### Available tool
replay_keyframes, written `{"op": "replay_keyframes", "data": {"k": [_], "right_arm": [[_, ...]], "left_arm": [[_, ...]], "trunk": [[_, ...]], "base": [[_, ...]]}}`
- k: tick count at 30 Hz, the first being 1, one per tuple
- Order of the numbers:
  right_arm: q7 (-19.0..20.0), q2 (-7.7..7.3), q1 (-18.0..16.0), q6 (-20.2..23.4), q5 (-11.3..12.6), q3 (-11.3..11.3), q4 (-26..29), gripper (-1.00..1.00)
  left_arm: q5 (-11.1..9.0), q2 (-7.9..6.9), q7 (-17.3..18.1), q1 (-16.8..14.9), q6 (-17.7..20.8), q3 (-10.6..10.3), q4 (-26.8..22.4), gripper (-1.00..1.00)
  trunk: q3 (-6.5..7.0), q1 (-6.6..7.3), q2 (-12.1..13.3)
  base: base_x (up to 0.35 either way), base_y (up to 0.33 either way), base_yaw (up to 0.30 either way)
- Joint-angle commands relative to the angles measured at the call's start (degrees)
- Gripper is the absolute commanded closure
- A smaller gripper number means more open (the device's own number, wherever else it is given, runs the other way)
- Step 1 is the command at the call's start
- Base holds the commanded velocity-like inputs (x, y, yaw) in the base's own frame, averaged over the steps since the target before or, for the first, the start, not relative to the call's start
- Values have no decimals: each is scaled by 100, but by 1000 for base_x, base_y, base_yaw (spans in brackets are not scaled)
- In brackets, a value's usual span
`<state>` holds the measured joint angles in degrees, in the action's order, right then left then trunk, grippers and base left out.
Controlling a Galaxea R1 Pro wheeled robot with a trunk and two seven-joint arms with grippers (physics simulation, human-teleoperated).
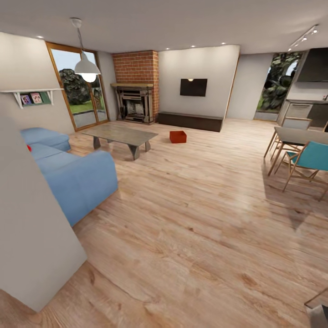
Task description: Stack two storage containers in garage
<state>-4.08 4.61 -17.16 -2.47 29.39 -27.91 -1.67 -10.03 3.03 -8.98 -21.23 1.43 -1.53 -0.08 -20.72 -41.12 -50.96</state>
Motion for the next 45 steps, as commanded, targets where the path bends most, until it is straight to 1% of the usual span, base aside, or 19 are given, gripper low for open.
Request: {"op": "replay_keyframes", "data": {"k": [1, 14, 32, 45], "right_arm": [[-5, 5, -7, -26, 50, -47, -18, -100], [-5, 7, -7, -27, 58, -47, -18, -100], [-5, 11, -7, -31, 64, -46, -18, -100], [-5, 5, -7, -34, 67, -46, -18, -100]], "left_arm": [[-43, 3, -17, -4, 15, -21, -1, -100], [-43, 5, -17, -4, 15, -22, -1, -100], [-43, 5, -17, -4, 15, -17, -1, -100], [-43, -2, -17, -4, 18, -17, -1, -100]], "trunk": [[-6, -4, -4], [-6, -4, -4], [-6, -4, -4], [-6, -4, -4]], "base": [[323, 0, 0], [323, 0, 0], [323, 0, -226], [323, 0, -17]]}}
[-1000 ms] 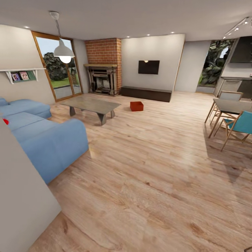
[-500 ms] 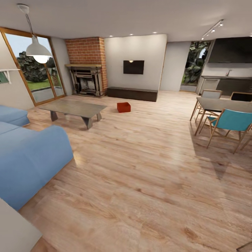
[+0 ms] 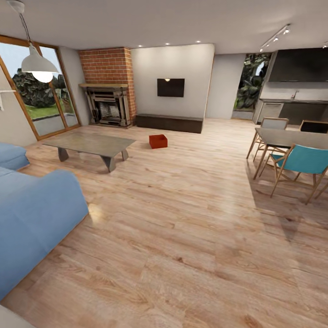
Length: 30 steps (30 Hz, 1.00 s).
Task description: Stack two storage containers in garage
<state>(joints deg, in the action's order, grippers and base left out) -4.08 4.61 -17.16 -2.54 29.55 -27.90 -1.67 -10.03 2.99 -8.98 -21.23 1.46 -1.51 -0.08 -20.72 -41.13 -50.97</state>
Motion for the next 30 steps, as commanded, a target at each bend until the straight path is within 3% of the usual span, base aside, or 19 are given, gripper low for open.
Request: {"op": "replay_keyframes", "data": {"k": [1, 30], "right_arm": [[-5, 6, -7, -25, 51, -48, -18, -100], [-5, 5, -7, -27, 59, -48, -18, -100]], "left_arm": [[-43, 1, -17, -4, 18, -18, -1, -100], [-43, 4, -16, -4, 19, -25, -1, -100]], "trunk": [[-6, -4, -4], [-6, -4, -4]], "base": [[323, 0, 0], [323, 0, 0]]}}
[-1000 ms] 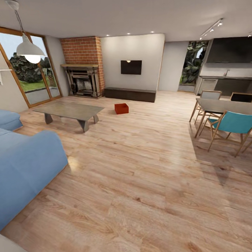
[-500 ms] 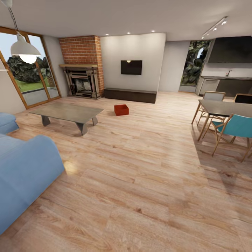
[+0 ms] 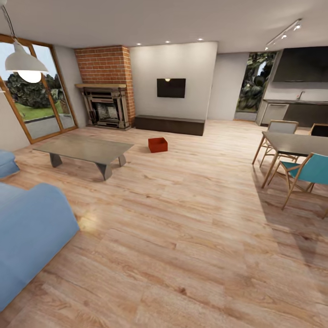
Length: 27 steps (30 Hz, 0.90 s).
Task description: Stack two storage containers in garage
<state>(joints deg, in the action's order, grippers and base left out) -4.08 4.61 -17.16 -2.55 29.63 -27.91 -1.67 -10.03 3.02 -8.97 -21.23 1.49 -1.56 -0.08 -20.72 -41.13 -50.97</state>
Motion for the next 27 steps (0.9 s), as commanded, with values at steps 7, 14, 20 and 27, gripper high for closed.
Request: {"op": "replay_keyframes", "data": {"k": [7, 14, 20, 27], "right_arm": [[-5, 5, -7, -26, 52, -48, -18, -100], [-5, 5, -8, -26, 52, -48, -18, -100], [-5, 5, -9, -26, 52, -48, -18, -100], [-5, 5, -7, -26, 52, -48, -18, -100]], "left_arm": [[-43, 5, -17, -4, 13, -19, -1, -100], [-43, 0, -17, -4, 13, -20, -1, -100], [-43, 5, -17, -4, 13, -20, -1, -100], [-43, 3, -17, -4, 10, -20, -1, -100]], "trunk": [[-6, -4, -4], [-6, -4, -4], [-6, -4, -4], [-6, -4, -4]], "base": [[323, 0, 0], [323, 0, 0], [323, 0, 0], [323, 0, 0]]}}
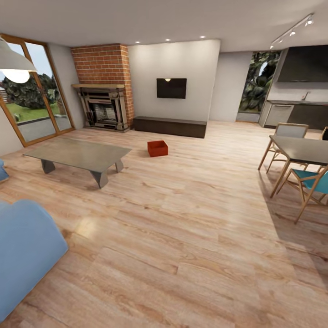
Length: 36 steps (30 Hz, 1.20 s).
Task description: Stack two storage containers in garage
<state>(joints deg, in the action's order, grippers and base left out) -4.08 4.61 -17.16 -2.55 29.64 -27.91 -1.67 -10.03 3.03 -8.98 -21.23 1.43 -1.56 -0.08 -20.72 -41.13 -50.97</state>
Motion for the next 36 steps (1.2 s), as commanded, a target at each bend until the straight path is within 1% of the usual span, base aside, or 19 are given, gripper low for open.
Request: {"op": "replay_keyframes", "data": {"k": [1, 36], "right_arm": [[-5, 5, -7, -26, 51, -47, -18, -100], [-5, 5, -7, -26, 51, -47, -18, -100]], "left_arm": [[-43, 2, -16, -4, 15, -20, -1, -100], [-43, 4, -16, -4, 19, -20, -1, -100]], "trunk": [[-6, -4, -4], [-6, -4, -4]], "base": [[323, 0, 0], [323, 0, 0]]}}
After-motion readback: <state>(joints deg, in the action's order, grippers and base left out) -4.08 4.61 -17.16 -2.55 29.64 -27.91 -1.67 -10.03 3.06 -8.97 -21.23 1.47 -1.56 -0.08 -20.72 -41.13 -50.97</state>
